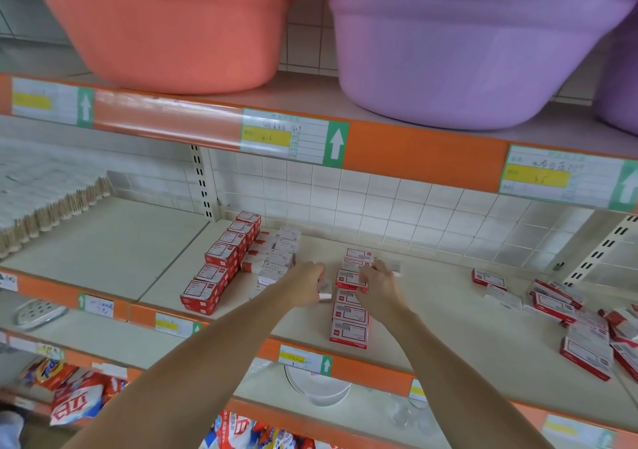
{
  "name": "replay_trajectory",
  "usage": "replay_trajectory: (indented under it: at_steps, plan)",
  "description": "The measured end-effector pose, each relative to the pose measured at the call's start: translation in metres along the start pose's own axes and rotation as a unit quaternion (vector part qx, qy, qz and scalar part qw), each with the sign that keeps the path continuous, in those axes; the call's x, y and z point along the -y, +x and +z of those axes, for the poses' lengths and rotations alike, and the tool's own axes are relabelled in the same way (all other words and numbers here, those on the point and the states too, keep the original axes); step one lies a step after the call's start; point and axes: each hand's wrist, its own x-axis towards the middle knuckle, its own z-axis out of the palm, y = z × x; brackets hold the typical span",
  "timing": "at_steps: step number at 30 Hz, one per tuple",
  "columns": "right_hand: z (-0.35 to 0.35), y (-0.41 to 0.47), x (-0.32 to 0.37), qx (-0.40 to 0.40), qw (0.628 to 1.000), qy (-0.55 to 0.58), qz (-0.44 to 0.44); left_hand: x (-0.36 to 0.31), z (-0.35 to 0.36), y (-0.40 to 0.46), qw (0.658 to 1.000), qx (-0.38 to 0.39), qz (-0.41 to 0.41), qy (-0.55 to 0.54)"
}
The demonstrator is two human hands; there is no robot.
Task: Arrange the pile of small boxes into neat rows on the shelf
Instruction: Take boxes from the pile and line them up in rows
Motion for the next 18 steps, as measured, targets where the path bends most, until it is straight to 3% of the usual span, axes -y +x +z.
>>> replay_trajectory:
  at_steps: [8, 18]
  plan:
    - [-0.009, -0.005, -0.01, 0.012, 0.996, -0.067, -0.056, -0.003, -0.008, 0.008, 0.998, 0.059, -0.009, 0.01]
    - [-0.013, -0.003, -0.015, -0.009, 1.0, 0.01, -0.015, -0.012, -0.019, 0.023, 0.989, 0.139, -0.015, 0.053]
